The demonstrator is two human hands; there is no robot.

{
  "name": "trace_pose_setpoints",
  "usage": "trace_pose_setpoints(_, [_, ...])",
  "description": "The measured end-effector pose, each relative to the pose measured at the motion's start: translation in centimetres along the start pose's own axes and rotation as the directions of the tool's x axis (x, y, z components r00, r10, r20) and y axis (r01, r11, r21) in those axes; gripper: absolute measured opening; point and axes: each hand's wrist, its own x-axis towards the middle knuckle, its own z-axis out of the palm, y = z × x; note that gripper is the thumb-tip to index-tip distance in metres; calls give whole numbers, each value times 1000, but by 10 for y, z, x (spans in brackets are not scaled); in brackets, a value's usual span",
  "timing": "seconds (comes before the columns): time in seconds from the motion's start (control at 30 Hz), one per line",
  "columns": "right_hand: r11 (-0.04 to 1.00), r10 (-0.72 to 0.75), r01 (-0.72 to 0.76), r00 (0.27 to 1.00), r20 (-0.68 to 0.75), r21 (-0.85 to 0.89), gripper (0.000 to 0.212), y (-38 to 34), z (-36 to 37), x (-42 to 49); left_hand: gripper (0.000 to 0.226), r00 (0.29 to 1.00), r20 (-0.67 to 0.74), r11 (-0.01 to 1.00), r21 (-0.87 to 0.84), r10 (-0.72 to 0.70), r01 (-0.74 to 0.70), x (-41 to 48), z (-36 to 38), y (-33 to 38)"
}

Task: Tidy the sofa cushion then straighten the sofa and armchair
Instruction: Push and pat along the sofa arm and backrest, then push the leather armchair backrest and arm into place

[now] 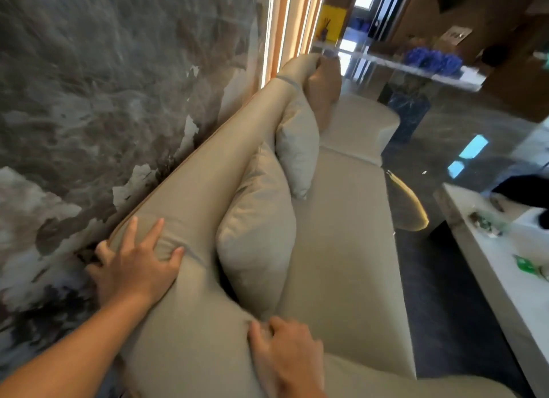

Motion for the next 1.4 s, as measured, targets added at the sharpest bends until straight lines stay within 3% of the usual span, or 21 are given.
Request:
trace_pose_setpoints(0.13, [999, -32, 32, 999, -8, -3, 66, 4, -6, -11, 68, 997, 52, 997, 62, 53, -56, -9, -11, 11])
trace_pose_setpoints(0.27, [999, -22, 25, 998, 57, -46, 70, 10, -7, -37, 63, 947, 320, 993, 108, 4, -41, -42, -22, 27])
trace_pose_setpoints(0.37, [995, -34, 49, 985, 168, -85, 77, 25, -14, -73, 55, 858, 435, 913, 163, 274, -374, -117, -26, 32])
trace_pose_setpoints(0.47, [987, -39, 75, 971, 236, -145, 80, 62, -29, -119, 57, 712, 538, 801, 108, 451, -588, -195, -41, 36])
trace_pose_setpoints(0.57, [988, 33, 37, 896, 443, -147, 82, 107, -50, -194, 68, 516, 711, 669, 85, 478, -738, -247, -73, 41])
trace_pose_setpoints(0.63, [987, 164, -127, 761, 628, -103, 73, 143, -65, -271, 69, 307, 853, 568, 15, 422, -823, -281, -103, 50])
trace_pose_setpoints(0.7, [929, 255, -370, 580, 774, -28, 56, 182, -74, -370, 48, 76, 946, 468, -85, 315, -880, -327, -132, 64])
trace_pose_setpoints(0.73, [886, 274, -463, 542, 795, 10, 49, 200, -74, -426, 41, -7, 964, 436, -127, 265, -891, -357, -144, 70])
trace_pose_setpoints(0.8, [759, 394, -642, 591, 704, 113, 41, 229, -71, -540, 36, -119, 976, 308, -172, 183, -936, -427, -165, 80])
trace_pose_setpoints(0.9, [389, 704, -874, 486, 517, 292, 43, 253, -68, -699, 25, -287, 926, -46, -285, 246, -958, -540, -183, 88])
trace_pose_setpoints(1.0, [83, 865, -884, 293, 407, 460, 36, 266, -65, -833, 24, -436, 845, -182, -398, 309, -899, -658, -206, 88])
trace_pose_setpoints(1.07, [-45, 912, -764, 232, 339, 644, 29, 271, -66, -888, 36, -541, 778, -321, -448, 319, -834, -732, -226, 86])
trace_pose_setpoints(1.13, [-25, 969, -684, 162, 185, 729, 27, 275, -65, -916, 57, -658, 667, -385, -538, 349, -750, -803, -248, 83])
trace_pose_setpoints(1.2, [92, 993, -768, 25, -114, 634, 27, 279, -61, -935, 77, -762, 526, -414, -640, 378, -647, -867, -268, 82])
trace_pose_setpoints(1.23, [139, 970, -833, 5, -244, 536, 31, 281, -56, -945, 85, -797, 478, -440, -665, 369, -603, -896, -275, 79])
trace_pose_setpoints(1.33, [174, 957, -937, 87, -278, 303, 53, 297, -40, -975, 115, -874, 437, -657, -599, 211, -458, -975, -284, 54])
trace_pose_setpoints(1.4, [217, 957, -925, 139, -255, 312, 60, 309, -25, -991, 139, -895, 427, -779, -514, 132, -360, -1014, -276, 35])
